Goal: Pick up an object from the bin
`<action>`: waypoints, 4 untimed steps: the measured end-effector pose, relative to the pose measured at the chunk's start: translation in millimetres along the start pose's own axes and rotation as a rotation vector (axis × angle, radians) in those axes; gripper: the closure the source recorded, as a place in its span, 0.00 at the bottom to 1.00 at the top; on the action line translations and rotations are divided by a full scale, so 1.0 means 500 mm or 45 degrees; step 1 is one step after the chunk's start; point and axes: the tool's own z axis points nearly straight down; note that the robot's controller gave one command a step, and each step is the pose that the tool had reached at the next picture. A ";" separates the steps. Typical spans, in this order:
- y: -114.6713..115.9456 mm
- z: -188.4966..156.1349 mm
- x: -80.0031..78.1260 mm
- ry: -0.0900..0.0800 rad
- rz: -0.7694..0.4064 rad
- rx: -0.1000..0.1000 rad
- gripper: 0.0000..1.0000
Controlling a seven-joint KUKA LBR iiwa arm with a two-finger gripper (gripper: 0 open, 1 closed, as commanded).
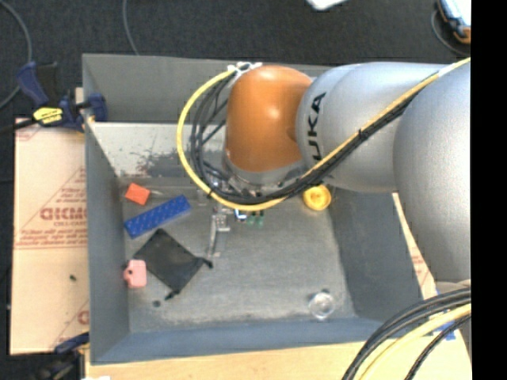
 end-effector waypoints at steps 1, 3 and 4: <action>-0.001 -0.010 -0.003 -0.009 0.005 -0.001 0.00; 0.075 0.160 -0.048 -0.016 -0.003 -0.003 0.00; 0.028 0.182 -0.034 -0.012 -0.073 -0.005 0.00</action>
Offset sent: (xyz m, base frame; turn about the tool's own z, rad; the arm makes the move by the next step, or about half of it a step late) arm -0.0088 0.0551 -0.0639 -0.0872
